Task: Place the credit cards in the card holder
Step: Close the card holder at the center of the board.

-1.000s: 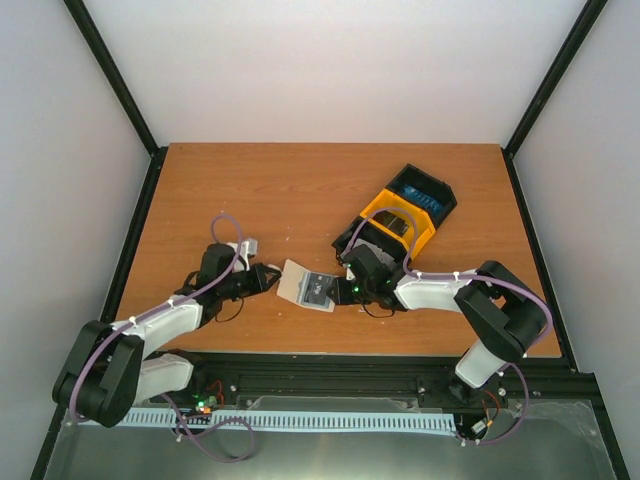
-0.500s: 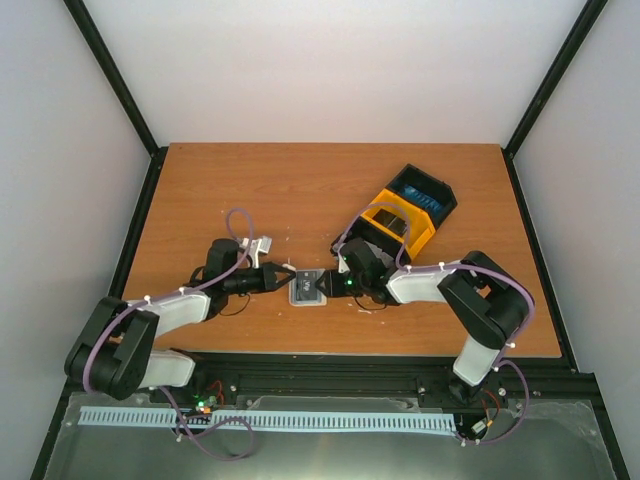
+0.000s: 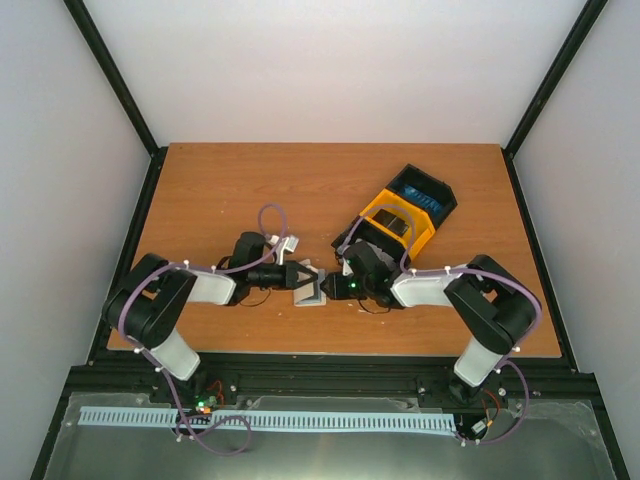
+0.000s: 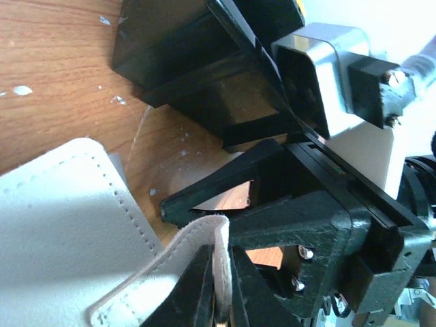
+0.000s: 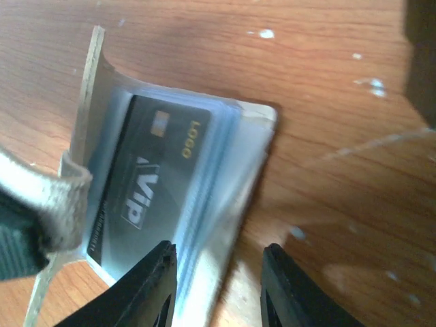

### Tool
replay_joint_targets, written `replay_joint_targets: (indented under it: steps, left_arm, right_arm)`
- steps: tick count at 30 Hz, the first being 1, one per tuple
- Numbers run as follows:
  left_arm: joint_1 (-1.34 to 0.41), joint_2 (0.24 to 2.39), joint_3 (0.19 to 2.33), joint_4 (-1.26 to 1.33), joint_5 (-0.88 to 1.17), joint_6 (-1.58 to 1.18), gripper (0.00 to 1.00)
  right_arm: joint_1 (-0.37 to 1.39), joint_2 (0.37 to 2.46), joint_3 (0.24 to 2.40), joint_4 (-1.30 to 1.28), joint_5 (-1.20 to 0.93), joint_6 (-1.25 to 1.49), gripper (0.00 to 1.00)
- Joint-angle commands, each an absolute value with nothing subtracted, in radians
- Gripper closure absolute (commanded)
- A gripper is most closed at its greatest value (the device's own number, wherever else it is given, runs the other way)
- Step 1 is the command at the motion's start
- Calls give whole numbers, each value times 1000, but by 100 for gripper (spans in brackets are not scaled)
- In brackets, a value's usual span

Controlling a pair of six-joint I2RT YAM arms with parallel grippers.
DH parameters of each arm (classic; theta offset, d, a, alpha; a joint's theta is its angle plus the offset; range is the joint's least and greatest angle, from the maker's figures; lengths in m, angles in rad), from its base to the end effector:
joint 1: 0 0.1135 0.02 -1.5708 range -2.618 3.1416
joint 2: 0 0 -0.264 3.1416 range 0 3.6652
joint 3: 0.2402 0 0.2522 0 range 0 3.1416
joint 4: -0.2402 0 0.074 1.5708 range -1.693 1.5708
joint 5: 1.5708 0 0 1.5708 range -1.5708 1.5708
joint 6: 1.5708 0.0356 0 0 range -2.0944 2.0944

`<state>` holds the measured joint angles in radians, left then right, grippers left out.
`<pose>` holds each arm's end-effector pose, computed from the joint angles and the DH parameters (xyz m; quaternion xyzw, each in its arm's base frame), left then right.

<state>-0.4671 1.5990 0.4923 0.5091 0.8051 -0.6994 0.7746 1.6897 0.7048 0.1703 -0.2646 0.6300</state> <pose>0.2316 -0.1455 0.1297 0.0877 0.8290 -0.5260 0.1684 0.2158 0.2243 0.1259 -0.1151 0.9153 0.3300 0.2001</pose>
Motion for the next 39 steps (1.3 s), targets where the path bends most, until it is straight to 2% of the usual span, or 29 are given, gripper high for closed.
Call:
replay_joint_targets:
  steps: [1, 6, 10, 14, 22, 30, 37, 39]
  left_arm:
    - [-482, 1661, 545, 573, 790, -710, 95]
    - [-491, 1723, 567, 595, 768, -730, 95]
    - [-498, 1763, 562, 641, 761, -761, 94]
    - [-503, 1783, 563, 650, 746, -772, 92]
    - [-505, 1792, 572, 626, 718, -770, 84]
    - [-506, 1770, 594, 538, 671, -731, 82]
    - [-506, 1680, 652, 348, 736, -555, 60]
    - [-506, 1655, 660, 328, 734, -545, 57]
  right_arm:
    - [770, 1624, 655, 100, -151, 614, 65]
    - [769, 1501, 582, 63, -113, 561, 65]
    - [770, 1446, 544, 119, -274, 520, 60]
    - [772, 1475, 569, 163, -370, 525, 58]
    - [772, 1600, 669, 139, -373, 522, 60]
    - [774, 1662, 716, 126, -378, 516, 63]
    - [773, 1613, 723, 58, -338, 499, 67]
    - [773, 1577, 716, 41, -317, 497, 66]
